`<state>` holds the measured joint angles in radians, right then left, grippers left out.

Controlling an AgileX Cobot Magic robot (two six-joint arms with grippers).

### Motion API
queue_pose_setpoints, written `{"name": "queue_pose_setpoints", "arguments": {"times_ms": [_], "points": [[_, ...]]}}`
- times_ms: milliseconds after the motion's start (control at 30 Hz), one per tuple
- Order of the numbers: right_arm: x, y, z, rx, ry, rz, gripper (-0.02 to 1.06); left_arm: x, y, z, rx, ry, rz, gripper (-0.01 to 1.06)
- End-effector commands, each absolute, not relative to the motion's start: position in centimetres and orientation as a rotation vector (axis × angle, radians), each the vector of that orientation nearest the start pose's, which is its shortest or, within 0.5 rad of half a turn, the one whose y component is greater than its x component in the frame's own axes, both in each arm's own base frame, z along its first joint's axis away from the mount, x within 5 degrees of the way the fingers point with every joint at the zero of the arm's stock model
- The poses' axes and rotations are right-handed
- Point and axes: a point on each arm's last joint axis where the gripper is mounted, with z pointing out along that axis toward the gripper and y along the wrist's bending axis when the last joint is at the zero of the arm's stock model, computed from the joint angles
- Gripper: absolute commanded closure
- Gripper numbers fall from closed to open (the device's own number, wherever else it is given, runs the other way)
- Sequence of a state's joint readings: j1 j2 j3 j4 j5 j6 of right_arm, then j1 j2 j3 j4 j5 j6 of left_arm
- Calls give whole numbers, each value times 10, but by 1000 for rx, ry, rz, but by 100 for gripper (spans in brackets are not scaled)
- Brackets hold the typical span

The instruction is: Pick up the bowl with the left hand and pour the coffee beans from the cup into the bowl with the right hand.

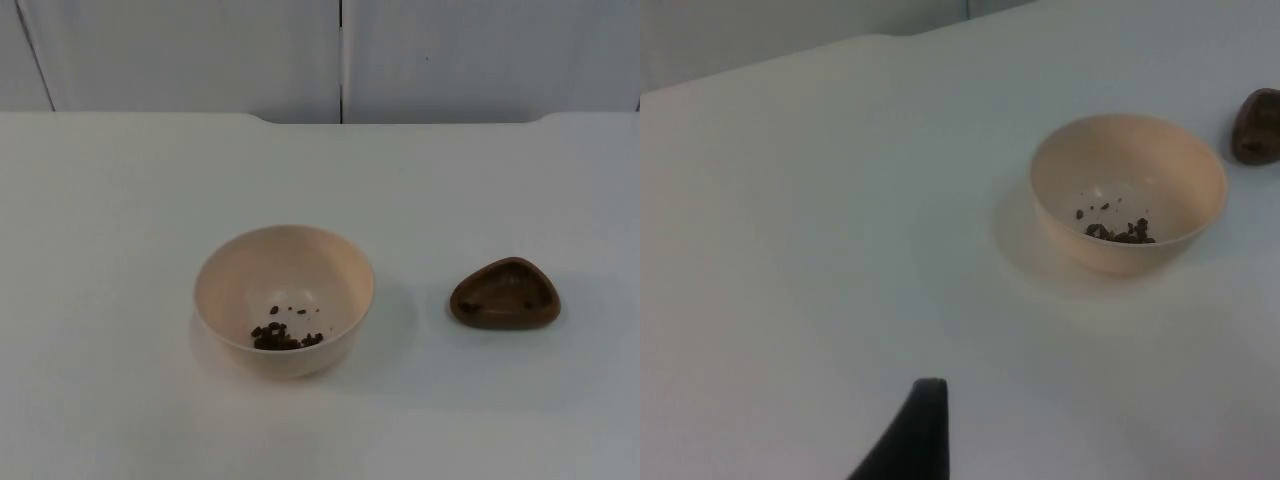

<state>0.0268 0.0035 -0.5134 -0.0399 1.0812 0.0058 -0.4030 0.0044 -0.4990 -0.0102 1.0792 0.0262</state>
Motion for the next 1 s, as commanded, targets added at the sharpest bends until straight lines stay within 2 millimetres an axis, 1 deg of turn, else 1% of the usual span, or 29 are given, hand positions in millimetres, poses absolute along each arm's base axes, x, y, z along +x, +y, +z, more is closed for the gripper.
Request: {"name": "queue_pose_setpoints", "arguments": {"times_ms": [0,367,967], "points": [[-7,-4,280,-14,2045,-32,-1,-5,1,275,441,2027,-248,0],[-7,-4,280,-14,2045,-32,-1,-5,1,275,423,2030,-233,0],[-7,-4,280,-14,2043,-32,-1,-5,0,275,136,2061,-61,0]]}}
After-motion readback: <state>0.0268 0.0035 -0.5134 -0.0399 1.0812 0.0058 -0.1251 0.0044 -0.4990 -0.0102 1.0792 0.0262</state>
